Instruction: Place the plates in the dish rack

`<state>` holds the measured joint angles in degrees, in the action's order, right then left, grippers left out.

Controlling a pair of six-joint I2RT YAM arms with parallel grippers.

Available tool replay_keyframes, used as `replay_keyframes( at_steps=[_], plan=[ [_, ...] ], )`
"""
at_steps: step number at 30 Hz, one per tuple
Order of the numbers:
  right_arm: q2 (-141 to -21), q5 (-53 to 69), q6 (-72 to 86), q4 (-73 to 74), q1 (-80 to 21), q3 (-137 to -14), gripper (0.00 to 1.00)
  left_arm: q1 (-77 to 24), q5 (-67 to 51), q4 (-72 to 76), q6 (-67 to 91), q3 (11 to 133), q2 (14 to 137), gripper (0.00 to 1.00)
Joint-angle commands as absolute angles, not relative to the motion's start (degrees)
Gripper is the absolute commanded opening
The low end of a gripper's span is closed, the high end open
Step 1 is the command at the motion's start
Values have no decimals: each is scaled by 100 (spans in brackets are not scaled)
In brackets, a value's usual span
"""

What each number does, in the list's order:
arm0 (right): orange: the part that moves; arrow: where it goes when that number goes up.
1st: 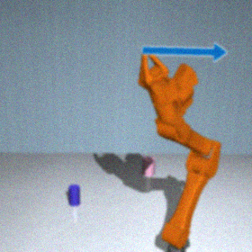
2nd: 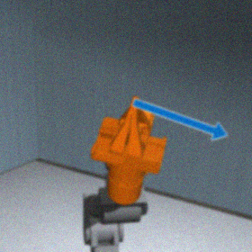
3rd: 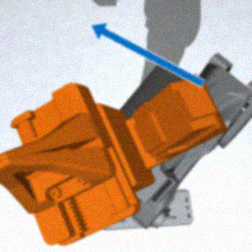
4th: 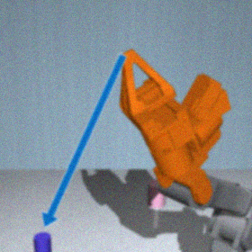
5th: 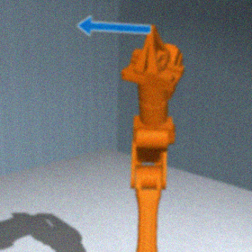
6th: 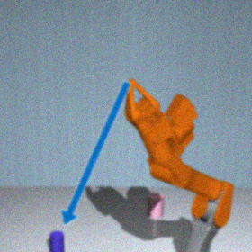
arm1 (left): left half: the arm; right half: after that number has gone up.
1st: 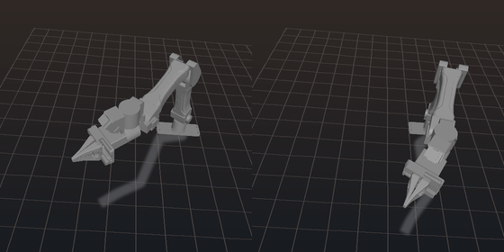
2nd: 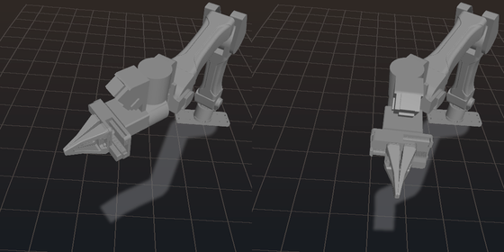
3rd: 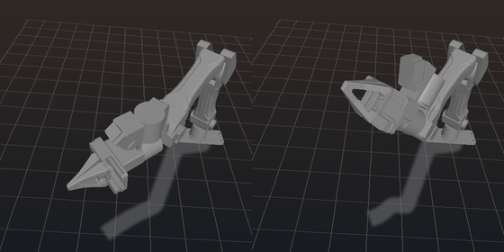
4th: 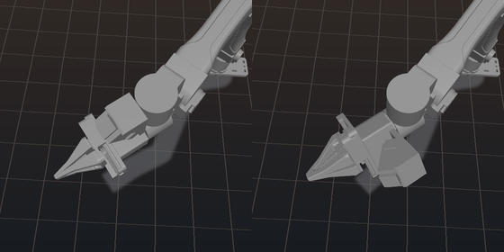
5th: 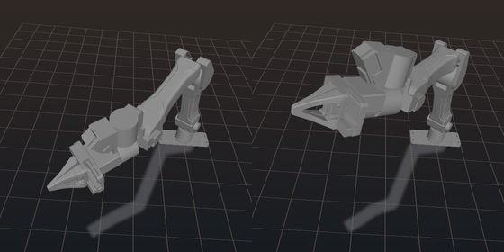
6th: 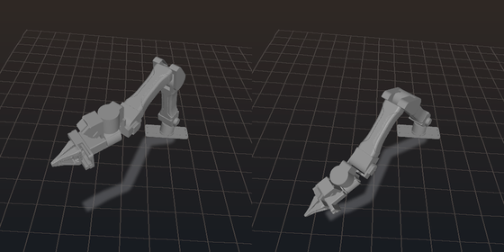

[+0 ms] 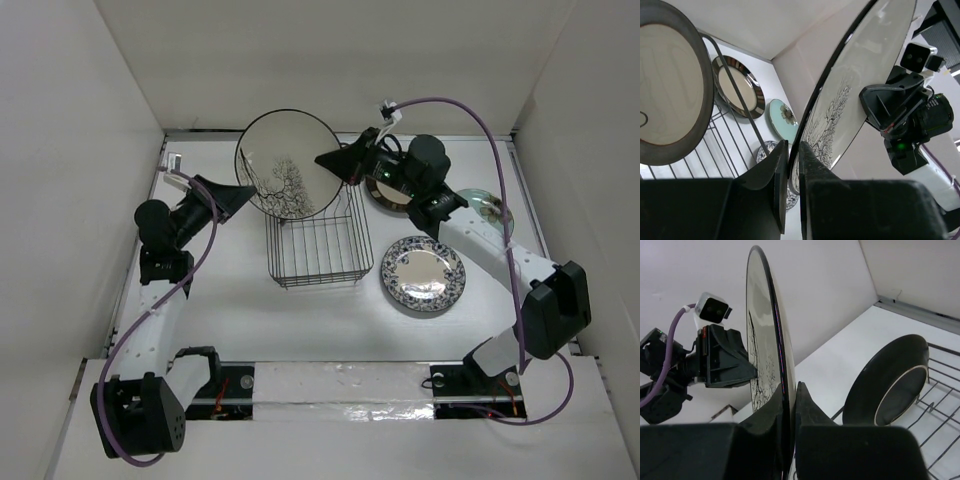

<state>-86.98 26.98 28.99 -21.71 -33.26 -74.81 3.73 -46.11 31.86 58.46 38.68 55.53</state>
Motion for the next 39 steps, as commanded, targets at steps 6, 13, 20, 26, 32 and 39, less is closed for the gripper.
replay_keyframes(
  at_steps=[6, 13, 20, 26, 32, 39],
  plan=[
    [-8570, 3103, 3268, -3164, -3190, -7014, 0, 237, -4475, 3140, 5231, 4411, 5379, 0],
    [-8130, 2226, 3955, -3209, -2831, -6847, 0, 237, -3588, 1578, 4335, 4877, 5352, 40],
    [-7735, 872, 3832, -2646, -2830, -6803, 0, 237, -2708, 879, 3877, 5036, 5282, 48],
    [-7734, -692, 3183, -1909, -3040, -7118, 0, 237, -2356, 642, 3683, 4825, 5379, 6],
    [-8068, -1959, 2575, -1108, -3269, -7681, 0, 237, -2004, 466, 3612, 4421, 5308, 0],
    [-8744, -2505, 2241, -194, -3550, -8480, 0, -201, -1355, -288, 2963, 4368, 5361, 0]
  ],
)
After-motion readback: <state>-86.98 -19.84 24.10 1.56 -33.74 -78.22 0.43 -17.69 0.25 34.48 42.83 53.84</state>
